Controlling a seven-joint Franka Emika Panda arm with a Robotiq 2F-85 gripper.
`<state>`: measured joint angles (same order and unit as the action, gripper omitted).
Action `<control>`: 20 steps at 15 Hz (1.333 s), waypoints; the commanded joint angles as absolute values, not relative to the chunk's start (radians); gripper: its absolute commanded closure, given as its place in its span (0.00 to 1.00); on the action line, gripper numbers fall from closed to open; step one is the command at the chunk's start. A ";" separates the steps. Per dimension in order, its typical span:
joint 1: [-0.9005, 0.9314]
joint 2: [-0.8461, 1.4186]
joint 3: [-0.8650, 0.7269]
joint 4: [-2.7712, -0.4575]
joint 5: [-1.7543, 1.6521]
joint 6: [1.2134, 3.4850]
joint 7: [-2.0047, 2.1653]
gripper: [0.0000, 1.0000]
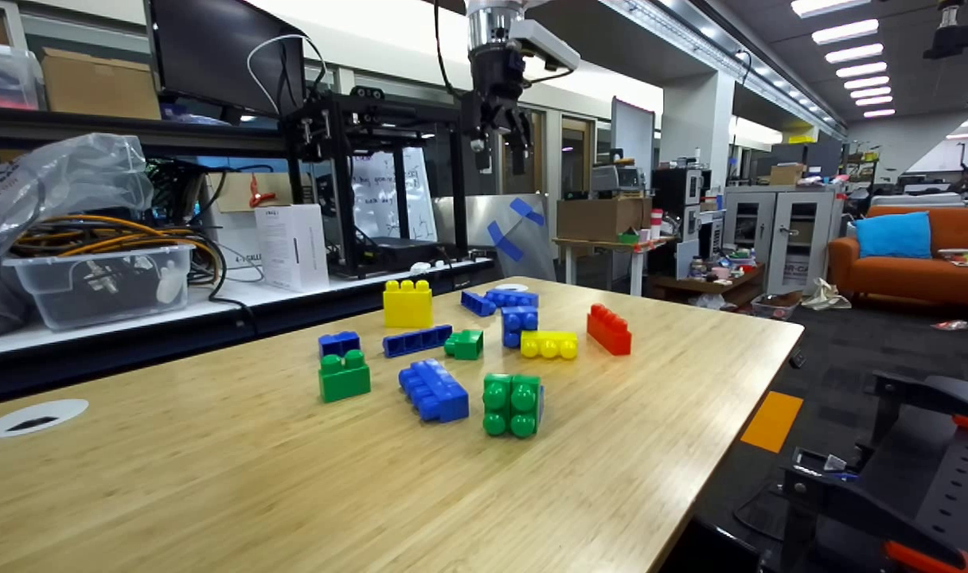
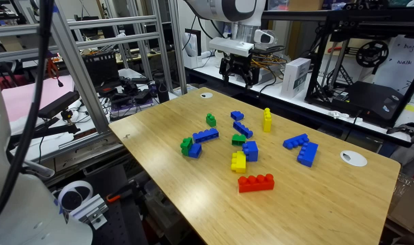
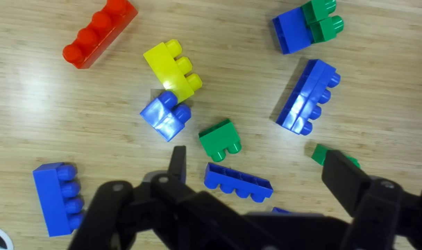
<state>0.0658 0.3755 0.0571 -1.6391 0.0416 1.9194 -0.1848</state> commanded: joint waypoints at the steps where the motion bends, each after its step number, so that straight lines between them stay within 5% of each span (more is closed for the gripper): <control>1: 0.059 0.376 0.066 -1.633 0.038 1.912 -0.181 0.00; 20: -0.092 0.657 0.220 -1.487 0.123 2.464 -0.754 0.00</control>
<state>-0.0381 0.5954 0.1562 -1.5498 0.0832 2.4385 -0.6467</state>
